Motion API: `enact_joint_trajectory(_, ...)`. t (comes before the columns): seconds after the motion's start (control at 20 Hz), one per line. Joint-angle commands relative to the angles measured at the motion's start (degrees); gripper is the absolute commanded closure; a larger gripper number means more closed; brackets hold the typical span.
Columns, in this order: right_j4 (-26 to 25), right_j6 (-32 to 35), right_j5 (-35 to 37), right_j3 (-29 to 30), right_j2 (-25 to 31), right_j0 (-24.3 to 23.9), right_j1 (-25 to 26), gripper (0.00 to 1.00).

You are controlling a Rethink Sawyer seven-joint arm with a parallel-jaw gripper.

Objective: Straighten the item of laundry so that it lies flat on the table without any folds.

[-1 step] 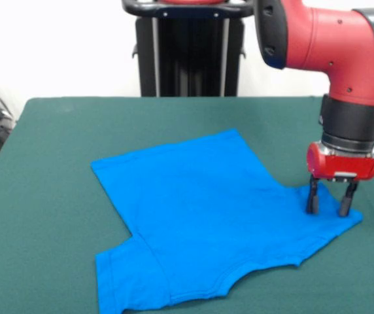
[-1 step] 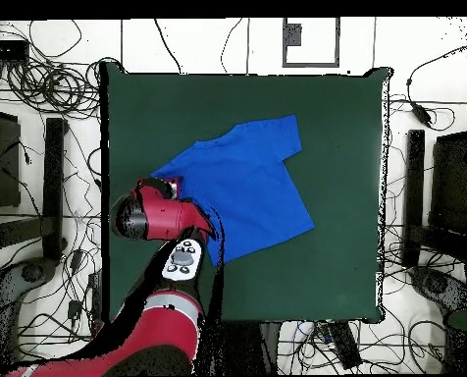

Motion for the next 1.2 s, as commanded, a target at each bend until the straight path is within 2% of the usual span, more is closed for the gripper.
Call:
enact_joint_trajectory(0.05, 0.1, 10.3, 3.2, 2.3, 4.7, -1.3, 1.1, 0.0)
enact_joint_trajectory(0.75, -1.1, 8.6, 6.0, 3.7, 4.9, -3.4, -2.4, 0.0)
enact_joint_trajectory(0.95, -0.3, 8.6, 10.3, 3.0, 4.1, -2.7, -4.3, 0.0)
enact_joint_trajectory(1.2, 1.0, 9.9, 12.7, 1.0, 3.9, -1.8, -4.2, 0.0)
